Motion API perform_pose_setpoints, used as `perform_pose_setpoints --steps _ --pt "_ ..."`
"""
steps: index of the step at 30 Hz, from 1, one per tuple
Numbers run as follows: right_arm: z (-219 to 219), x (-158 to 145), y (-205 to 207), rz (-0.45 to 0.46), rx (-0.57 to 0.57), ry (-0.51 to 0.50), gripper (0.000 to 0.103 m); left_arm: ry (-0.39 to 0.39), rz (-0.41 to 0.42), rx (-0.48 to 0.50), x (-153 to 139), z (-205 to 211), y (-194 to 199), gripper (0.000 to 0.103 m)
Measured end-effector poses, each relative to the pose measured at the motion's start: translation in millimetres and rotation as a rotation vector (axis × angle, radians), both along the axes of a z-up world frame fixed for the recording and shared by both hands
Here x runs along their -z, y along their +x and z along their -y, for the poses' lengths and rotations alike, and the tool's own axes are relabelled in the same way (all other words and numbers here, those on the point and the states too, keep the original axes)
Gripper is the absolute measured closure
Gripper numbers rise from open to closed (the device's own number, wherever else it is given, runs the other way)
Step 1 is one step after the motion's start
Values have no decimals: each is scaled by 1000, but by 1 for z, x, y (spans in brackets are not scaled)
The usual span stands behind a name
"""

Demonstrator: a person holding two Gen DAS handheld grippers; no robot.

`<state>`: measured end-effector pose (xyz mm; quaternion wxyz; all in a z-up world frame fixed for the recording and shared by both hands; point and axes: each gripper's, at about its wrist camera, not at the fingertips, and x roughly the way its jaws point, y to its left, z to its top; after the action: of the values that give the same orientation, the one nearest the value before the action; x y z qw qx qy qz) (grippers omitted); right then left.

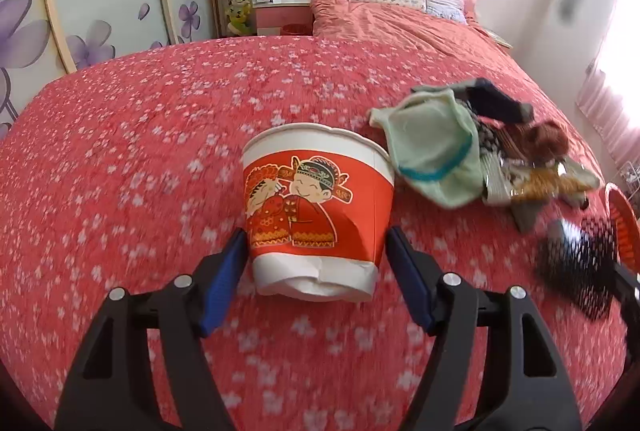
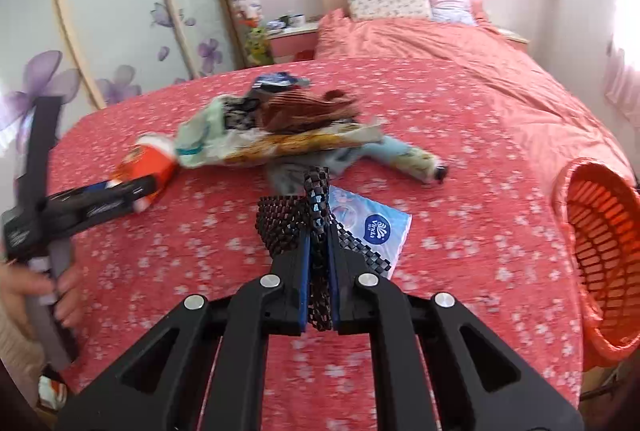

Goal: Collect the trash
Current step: 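Carry the paper cup and black mesh pad over the orange basket and release both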

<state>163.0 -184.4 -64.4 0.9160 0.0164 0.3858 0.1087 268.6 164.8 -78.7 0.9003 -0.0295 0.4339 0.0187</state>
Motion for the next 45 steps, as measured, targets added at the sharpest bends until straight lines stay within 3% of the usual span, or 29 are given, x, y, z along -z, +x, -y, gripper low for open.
perform_pose_setpoints --steps 5,14,17,27,34,37,45 --pt "18 13 9 -39 85 8 95 32 -15 -15 6 5 3 29" --pt "13 17 15 -55 39 25 90 55 -27 -33 12 9 18 30" --pt "13 16 13 -53 31 30 94 56 -7 -27 7 9 16 30" --pt "15 -8 -7 7 14 61 95 72 79 -21 -21 6 -10 31" --pt "16 -4 -8 -12 12 50 95 80 5 3 -3 10 -17 29" --pt "17 1 -7 -27 13 48 95 65 -12 -8 1 8 -13 20" --pt "21 4 -5 -39 12 59 95 58 -18 -11 1 12 1 27"
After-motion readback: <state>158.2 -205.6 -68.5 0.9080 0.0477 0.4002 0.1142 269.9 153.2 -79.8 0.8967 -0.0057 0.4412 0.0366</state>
